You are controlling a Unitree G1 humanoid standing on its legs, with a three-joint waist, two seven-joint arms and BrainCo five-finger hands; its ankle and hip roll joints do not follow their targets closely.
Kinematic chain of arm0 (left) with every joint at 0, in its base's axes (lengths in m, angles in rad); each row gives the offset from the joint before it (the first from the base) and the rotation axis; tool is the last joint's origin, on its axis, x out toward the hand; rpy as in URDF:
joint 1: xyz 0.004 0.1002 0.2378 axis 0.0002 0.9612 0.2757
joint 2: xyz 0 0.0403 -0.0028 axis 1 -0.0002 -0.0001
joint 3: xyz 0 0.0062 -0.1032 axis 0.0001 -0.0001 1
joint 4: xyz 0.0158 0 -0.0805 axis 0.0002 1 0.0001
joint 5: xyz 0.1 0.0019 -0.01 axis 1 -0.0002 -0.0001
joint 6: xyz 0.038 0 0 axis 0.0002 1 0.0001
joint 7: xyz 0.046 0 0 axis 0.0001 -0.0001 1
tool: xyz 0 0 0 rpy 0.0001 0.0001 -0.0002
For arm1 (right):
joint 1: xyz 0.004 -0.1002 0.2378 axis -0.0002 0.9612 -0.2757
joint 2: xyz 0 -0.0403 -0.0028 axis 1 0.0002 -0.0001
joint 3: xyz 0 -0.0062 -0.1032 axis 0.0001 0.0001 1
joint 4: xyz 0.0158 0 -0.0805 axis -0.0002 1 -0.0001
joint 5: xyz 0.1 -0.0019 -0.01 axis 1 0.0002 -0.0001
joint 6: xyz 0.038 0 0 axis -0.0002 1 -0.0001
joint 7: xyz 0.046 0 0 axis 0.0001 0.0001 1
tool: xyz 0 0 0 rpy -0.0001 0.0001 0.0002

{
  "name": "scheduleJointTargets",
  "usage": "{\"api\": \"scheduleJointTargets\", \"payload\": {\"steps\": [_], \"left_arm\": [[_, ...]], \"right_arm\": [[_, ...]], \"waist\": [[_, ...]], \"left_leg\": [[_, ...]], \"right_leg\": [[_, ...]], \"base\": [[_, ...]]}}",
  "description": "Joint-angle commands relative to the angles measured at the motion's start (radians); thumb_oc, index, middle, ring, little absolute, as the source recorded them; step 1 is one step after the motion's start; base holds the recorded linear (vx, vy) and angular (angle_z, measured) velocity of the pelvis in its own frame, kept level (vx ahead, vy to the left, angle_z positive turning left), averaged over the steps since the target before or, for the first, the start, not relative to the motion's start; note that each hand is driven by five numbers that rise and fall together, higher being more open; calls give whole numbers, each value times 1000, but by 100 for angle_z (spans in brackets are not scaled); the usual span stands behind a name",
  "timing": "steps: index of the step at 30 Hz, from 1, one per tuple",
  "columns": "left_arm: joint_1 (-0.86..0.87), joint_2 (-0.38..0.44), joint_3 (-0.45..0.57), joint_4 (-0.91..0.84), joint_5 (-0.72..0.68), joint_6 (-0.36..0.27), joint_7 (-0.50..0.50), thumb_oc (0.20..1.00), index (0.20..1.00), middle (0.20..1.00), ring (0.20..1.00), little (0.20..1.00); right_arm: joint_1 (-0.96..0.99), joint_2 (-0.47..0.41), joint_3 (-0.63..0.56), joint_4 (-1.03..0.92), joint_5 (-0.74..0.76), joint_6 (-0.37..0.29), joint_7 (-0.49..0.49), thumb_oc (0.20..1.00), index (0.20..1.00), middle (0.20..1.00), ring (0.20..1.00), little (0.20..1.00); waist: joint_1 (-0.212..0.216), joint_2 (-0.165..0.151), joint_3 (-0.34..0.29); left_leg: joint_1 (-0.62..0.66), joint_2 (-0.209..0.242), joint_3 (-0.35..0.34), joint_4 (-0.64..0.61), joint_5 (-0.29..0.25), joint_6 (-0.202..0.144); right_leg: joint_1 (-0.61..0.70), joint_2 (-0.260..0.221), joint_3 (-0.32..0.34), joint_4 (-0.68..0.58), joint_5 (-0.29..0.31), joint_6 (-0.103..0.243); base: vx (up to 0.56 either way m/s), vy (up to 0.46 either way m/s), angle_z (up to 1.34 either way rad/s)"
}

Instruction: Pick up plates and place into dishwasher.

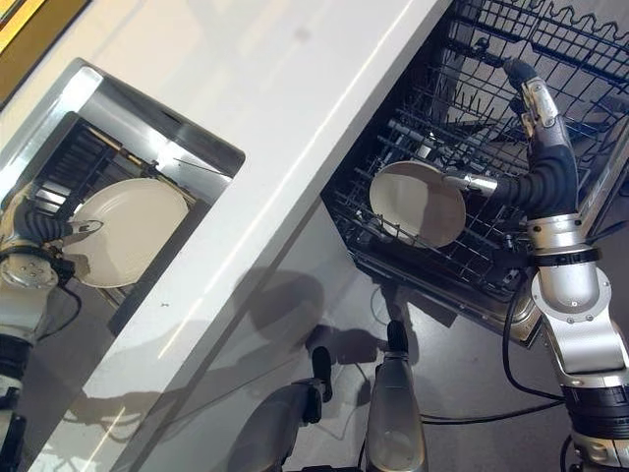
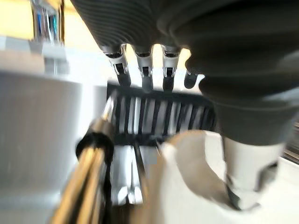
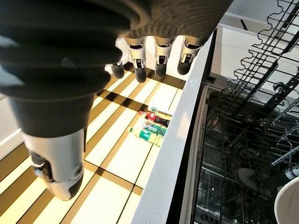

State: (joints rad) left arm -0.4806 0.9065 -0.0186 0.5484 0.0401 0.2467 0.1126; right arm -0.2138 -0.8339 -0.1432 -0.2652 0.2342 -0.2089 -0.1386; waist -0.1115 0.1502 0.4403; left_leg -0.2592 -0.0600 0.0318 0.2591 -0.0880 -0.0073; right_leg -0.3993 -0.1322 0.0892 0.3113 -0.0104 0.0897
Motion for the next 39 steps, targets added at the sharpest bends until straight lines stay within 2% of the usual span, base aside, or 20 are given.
{"api": "scheduleJointTargets", "payload": {"steps": [1,6,10,13,21,25,27,31,35,39], "left_arm": [[31,10,-93,81,-96,-57,-217,1000,1000,1000,1000,1000],[33,25,-141,97,-188,-71,-400,1000,1000,1000,1000,1000],[31,58,-218,96,-83,-24,-573,1000,1000,1000,1000,1000],[36,78,-267,100,-46,-18,-659,1000,1000,1000,1000,1000],[50,92,-287,73,-108,-64,-756,1000,1000,1000,1000,1000],[72,102,-285,-43,-212,-113,-841,1000,1000,1000,1000,1000],[81,103,-290,-120,-256,-137,-841,1000,1000,1000,1000,1000],[84,116,-276,-298,-327,-126,-817,1000,1000,1000,1000,1000],[80,148,-244,-479,-356,-125,-727,1000,1000,1000,1000,1000],[97,181,-190,-598,-368,-127,-695,1000,1000,1000,1000,1000]], "right_arm": [[-70,-50,-31,-69,-4,-23,5,1000,1000,1000,1000,1000],[-79,-86,-28,-67,18,-25,14,1000,1000,1000,1000,1000],[-74,-105,-31,-60,34,-43,18,1000,1000,1000,1000,1000],[-80,-130,-20,-62,52,-35,8,1000,1000,1000,1000,1000],[-74,-154,-20,-52,76,-38,2,1000,1000,1000,1000,1000],[-51,-155,-38,-52,89,-50,-7,1000,1000,1000,1000,1000],[-45,-148,-41,-46,88,-59,-6,1000,1000,1000,1000,1000],[-24,-128,-48,-42,85,-70,-15,1000,1000,1000,1000,1000],[2,-108,-59,-50,85,-78,-31,1000,1000,1000,1000,1000],[39,-91,-84,-52,88,-97,-33,1000,1000,1000,1000,1000]], "waist": [[-33,7,-26],[-43,24,-17],[-50,34,-15],[-53,38,-17],[-50,42,-27],[-41,39,-29],[-37,40,-31],[-22,32,-38],[-4,19,-44],[11,11,-51]], "left_leg": [[-36,-34,39,-14,33,26],[-29,-36,46,-18,29,27],[-27,-38,49,-15,25,28],[-17,-39,49,-18,24,26],[-1,-39,49,-23,18,24],[2,-38,46,-25,17,26],[5,-39,44,-27,17,28],[10,-40,36,-30,13,33],[11,-39,25,-33,15,36],[13,-39,13,-42,18,39]], "right_leg": [[13,7,35,74,-64,-11],[13,7,43,66,-59,-9],[19,1,41,57,-55,-7],[31,-1,40,48,-55,-5],[53,-7,27,38,-66,-1],[61,-11,13,34,-66,0],[66,-14,5,31,-64,2],[78,-18,-9,25,-65,4],[92,-20,-27,17,-63,7],[103,-21,-42,9,-63,8]], "base": [[1,63,-4],[-1,43,-6],[-5,6,-1],[0,0,0],[-13,-7,1],[-38,-52,2],[-30,-47,7],[-25,-74,8],[-43,-87,14],[-38,-87,19]]}}
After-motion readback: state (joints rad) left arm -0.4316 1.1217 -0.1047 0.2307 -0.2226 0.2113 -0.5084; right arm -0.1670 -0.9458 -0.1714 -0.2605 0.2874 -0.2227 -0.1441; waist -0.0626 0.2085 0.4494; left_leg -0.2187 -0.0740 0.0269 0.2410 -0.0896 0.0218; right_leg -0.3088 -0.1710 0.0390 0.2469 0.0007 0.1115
